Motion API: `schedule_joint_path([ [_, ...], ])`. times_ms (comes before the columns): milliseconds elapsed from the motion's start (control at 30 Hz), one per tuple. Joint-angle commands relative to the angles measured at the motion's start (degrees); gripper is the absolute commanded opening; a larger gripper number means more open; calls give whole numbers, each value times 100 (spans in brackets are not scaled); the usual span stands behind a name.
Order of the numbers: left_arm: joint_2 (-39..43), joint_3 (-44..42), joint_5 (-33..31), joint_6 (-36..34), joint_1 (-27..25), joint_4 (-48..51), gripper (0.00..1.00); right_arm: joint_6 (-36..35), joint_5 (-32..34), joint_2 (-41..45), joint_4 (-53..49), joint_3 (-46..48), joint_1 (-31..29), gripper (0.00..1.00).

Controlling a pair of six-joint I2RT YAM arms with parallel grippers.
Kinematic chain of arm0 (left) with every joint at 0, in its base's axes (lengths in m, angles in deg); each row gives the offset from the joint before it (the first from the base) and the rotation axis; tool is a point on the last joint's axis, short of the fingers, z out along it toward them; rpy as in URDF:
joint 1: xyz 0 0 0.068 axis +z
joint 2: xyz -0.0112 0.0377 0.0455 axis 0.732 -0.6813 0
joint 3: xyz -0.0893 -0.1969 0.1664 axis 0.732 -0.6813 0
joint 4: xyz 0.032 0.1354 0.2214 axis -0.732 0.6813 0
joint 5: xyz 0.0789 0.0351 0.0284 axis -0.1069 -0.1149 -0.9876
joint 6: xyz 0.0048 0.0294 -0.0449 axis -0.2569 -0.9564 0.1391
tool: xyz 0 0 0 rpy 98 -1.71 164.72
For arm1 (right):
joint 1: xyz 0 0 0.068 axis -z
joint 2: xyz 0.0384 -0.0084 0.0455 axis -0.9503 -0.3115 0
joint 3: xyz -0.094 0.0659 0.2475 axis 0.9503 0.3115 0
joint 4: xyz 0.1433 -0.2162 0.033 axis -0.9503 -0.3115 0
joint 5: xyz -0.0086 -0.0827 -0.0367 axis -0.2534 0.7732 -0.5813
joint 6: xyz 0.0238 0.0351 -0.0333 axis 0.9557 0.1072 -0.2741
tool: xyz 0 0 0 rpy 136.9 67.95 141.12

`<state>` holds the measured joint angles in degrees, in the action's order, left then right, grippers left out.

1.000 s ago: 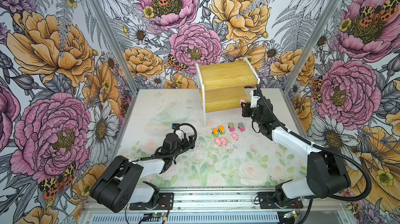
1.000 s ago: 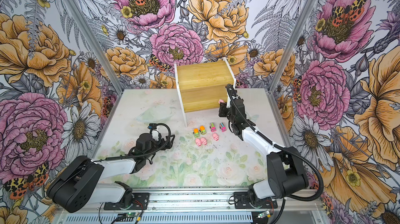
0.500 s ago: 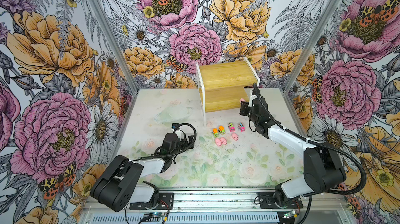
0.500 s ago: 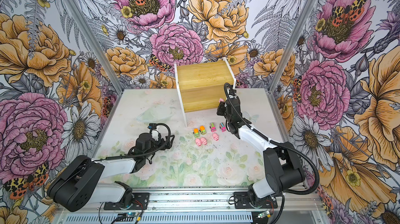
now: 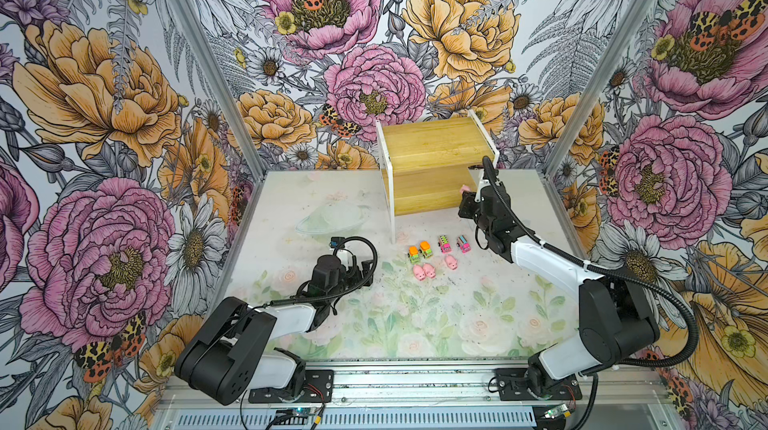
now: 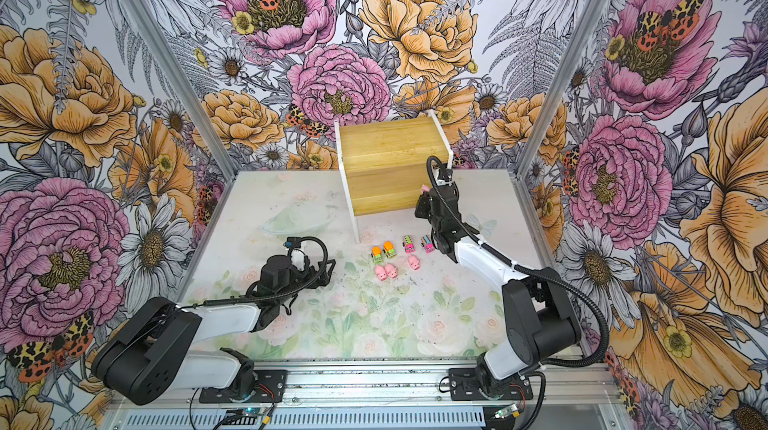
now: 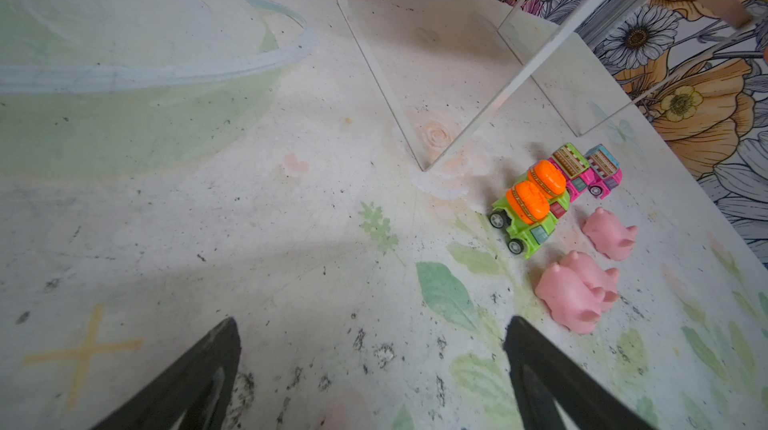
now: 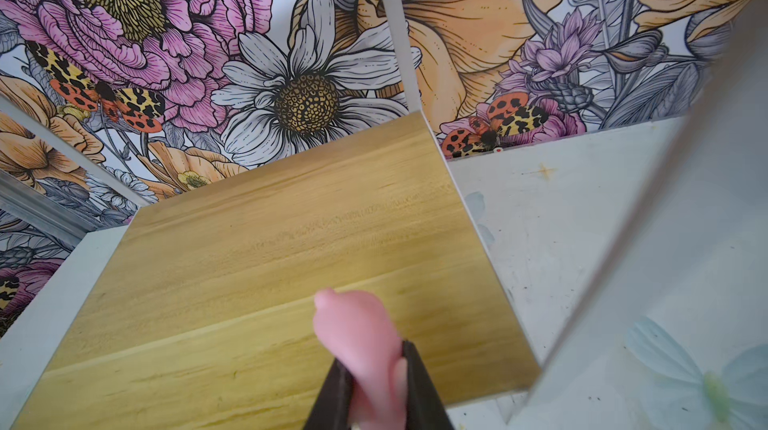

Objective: Place and organize the plastic toys onto the shelf
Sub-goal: 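Lift the pink pig with the right gripper toward the lower shelf, then lower the pig onto the lower shelf and open the right gripper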

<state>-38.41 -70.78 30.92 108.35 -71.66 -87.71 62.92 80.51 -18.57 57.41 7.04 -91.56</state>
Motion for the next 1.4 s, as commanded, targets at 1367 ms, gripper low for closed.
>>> schedule_joint_path([
  [1367,-94,100,203,-72,104,-81,99,-298,259,-343,-49,6,-20,48],
])
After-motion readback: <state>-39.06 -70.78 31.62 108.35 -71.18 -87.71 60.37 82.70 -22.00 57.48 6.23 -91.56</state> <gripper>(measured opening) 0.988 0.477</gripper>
